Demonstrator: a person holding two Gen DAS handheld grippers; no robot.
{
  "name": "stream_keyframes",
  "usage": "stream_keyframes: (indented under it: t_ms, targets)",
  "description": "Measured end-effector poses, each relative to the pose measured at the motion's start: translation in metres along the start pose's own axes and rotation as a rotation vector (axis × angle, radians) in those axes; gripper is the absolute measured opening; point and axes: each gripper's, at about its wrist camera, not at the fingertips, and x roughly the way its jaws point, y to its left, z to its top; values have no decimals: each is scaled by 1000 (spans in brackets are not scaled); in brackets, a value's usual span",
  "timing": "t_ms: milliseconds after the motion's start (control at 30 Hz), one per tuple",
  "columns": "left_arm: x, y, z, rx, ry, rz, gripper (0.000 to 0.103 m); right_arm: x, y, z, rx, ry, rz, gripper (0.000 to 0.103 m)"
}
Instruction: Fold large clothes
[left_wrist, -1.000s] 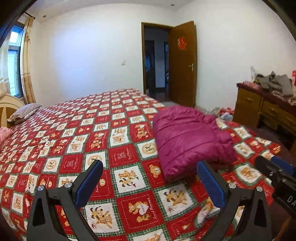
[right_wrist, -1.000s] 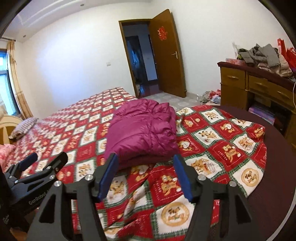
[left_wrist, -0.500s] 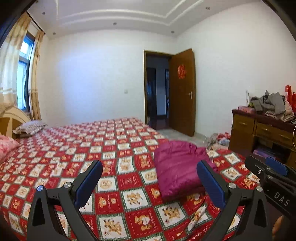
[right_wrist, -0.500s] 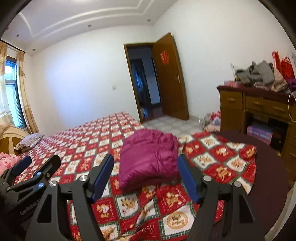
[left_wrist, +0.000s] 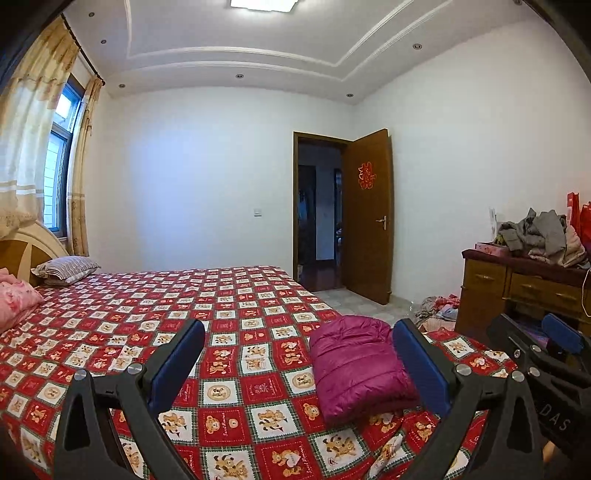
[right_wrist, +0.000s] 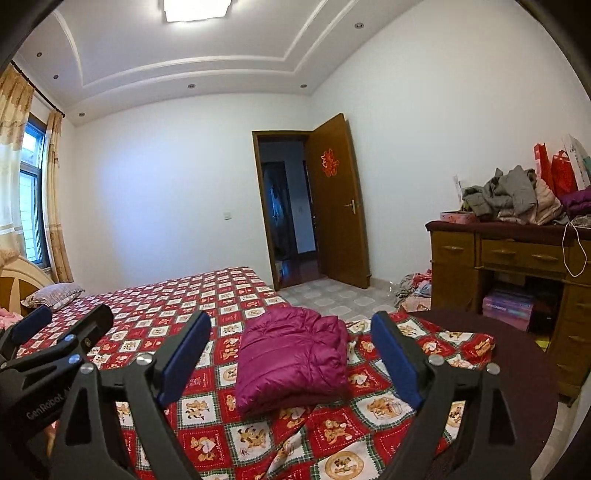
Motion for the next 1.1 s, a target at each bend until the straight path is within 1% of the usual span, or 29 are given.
stream_keyframes:
  t_ms: [133, 267, 667, 1100]
  targets:
    - [0, -1, -1, 6, 1, 4, 102, 0, -2, 0, 6, -2, -7, 92]
    - [1, -1, -1, 5, 6, 7, 102, 0, -4, 0, 11, 4, -3, 92]
    - [-3, -1, 0, 4, -15, 17, 102, 0, -5, 0, 11, 3, -7, 92]
    - [-3, -1, 0, 1, -11, 20, 102, 0, -5, 0, 13, 1, -9, 92]
